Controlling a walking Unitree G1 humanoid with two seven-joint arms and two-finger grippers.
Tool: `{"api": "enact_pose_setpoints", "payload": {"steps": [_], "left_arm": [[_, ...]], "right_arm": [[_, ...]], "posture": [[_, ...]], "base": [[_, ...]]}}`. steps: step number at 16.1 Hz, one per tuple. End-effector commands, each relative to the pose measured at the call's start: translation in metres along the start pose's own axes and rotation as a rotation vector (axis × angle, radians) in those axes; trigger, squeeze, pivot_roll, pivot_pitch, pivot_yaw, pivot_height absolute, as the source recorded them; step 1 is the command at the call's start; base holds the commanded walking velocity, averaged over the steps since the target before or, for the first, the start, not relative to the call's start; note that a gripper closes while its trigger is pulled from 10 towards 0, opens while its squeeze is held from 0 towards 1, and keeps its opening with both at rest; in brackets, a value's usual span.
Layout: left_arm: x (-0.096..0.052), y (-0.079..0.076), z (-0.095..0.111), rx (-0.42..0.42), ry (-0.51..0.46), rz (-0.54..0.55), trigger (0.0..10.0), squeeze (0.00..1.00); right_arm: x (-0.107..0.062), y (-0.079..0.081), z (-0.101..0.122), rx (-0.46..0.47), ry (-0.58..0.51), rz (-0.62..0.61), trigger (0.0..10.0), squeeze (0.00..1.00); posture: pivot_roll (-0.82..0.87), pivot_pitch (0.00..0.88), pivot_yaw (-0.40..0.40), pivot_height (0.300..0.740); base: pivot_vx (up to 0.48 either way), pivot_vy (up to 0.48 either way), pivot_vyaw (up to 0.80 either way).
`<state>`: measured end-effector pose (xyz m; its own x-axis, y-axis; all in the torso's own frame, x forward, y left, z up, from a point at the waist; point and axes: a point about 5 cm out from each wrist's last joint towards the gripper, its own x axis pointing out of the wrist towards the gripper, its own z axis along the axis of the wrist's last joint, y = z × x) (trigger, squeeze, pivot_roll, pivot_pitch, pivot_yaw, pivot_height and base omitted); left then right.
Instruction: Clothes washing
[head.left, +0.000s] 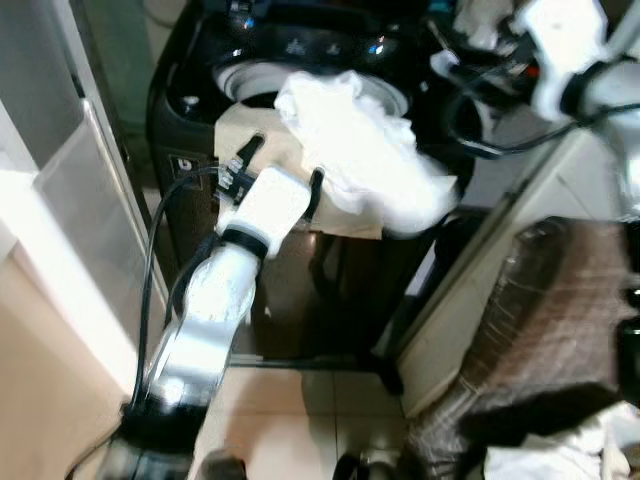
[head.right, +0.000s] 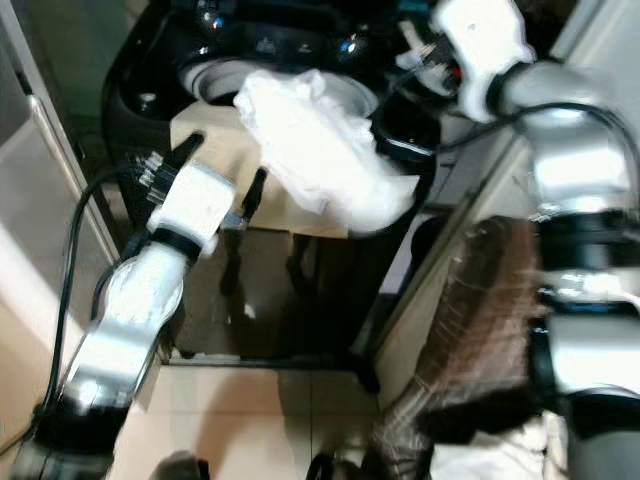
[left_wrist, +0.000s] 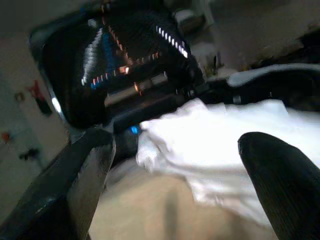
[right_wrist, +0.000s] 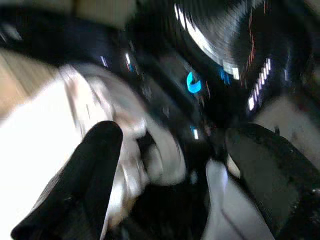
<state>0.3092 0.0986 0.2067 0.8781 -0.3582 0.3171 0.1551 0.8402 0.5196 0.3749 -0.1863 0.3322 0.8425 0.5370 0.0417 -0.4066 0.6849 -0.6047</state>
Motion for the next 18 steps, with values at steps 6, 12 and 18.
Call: {"api": "enact_pose_setpoints", "payload": {"steps": [6,12,18], "left_arm": [[0.035,0.012,0.005,0.016,-0.074,-0.009,10.0,0.00],[0.021,0.014,-0.002,-0.078,-0.052,0.075,10.0,0.00],[-0.016,0.016,-0.010,-0.139,0.019,0.141,10.0,0.00]], "right_arm": [[0.017,-0.009,0.028,0.049,-0.135,-0.132,10.0,0.00],[-0.004,0.063,-0.070,0.297,0.061,0.143,10.0,0.00],[-0.039,0.178,-0.175,0.569,0.487,0.193,10.0,0.00]], "posture": [[0.05,0.000,-0.078,0.740],[0.04,0.019,-0.083,0.740],[0.09,0.035,-0.060,0.740]], "base": [[0.000,0.000,0.00],[0.000,0.000,0.00],[0.000,0.000,0.00]]}}
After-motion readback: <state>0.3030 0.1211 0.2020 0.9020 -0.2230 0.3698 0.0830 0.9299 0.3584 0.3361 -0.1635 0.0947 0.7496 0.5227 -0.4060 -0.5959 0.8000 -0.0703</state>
